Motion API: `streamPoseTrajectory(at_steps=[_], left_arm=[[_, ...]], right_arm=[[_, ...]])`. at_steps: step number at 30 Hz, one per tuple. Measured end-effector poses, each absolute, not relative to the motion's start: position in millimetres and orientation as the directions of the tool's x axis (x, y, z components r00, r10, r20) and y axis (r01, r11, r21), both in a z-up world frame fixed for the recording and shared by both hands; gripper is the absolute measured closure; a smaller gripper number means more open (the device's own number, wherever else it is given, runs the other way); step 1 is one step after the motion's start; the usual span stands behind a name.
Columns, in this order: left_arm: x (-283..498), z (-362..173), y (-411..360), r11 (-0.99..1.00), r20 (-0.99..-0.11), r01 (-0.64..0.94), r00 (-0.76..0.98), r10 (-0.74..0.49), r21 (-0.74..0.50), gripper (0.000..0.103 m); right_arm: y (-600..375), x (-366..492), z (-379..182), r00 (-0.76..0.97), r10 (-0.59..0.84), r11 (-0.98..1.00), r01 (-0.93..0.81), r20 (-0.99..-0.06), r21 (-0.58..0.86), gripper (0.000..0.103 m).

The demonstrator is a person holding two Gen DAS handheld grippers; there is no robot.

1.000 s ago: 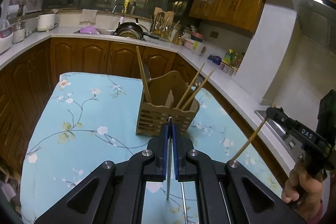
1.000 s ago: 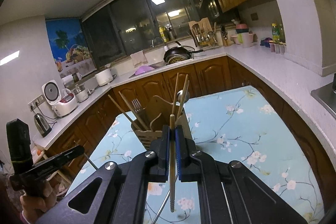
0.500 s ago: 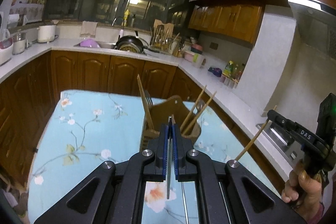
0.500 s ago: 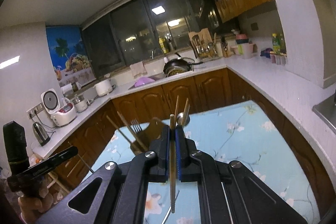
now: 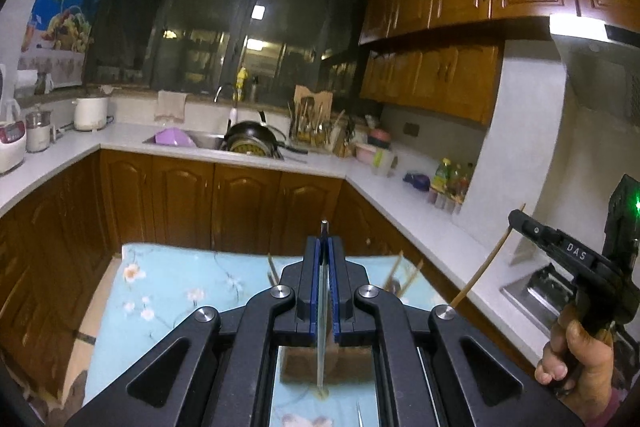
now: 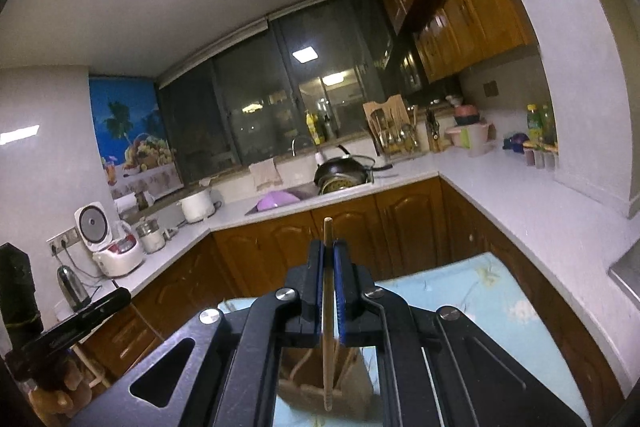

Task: Organize utensils
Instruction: 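Lower both chopsticks into the holder and open both grippers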

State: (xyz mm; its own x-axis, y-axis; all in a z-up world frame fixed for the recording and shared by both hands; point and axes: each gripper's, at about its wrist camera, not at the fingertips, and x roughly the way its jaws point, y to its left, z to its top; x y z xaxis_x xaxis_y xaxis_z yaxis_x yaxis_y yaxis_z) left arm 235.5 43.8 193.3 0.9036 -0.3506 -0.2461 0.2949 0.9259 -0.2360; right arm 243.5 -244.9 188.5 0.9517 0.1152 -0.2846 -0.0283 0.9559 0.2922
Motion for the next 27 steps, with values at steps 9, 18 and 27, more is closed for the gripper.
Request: streamPoseTrajectory(at_steps=[9, 18, 27], left_arm=[[292, 167, 32, 0.936, -0.246, 0.236, 0.921, -0.302, -0.263, 0.101], [326, 122, 11, 0.939, -0.310, 0.196, 0.908, -0.283, -0.283, 0.101], [352, 104, 0, 0.939, -0.389, 0.203, 0.870, -0.303, -0.277, 0.100]], right_arm=[[-245, 283, 177, 0.953, 0.092, 0.958, -0.005, -0.290, 0.286, 0.098], [-244, 299, 127, 0.935, 0.085, 0.952, 0.025, -0.344, 0.304, 0.098], [-239, 304, 80, 0.893, 0.122, 0.943, 0.032, -0.433, 0.332, 0.097]])
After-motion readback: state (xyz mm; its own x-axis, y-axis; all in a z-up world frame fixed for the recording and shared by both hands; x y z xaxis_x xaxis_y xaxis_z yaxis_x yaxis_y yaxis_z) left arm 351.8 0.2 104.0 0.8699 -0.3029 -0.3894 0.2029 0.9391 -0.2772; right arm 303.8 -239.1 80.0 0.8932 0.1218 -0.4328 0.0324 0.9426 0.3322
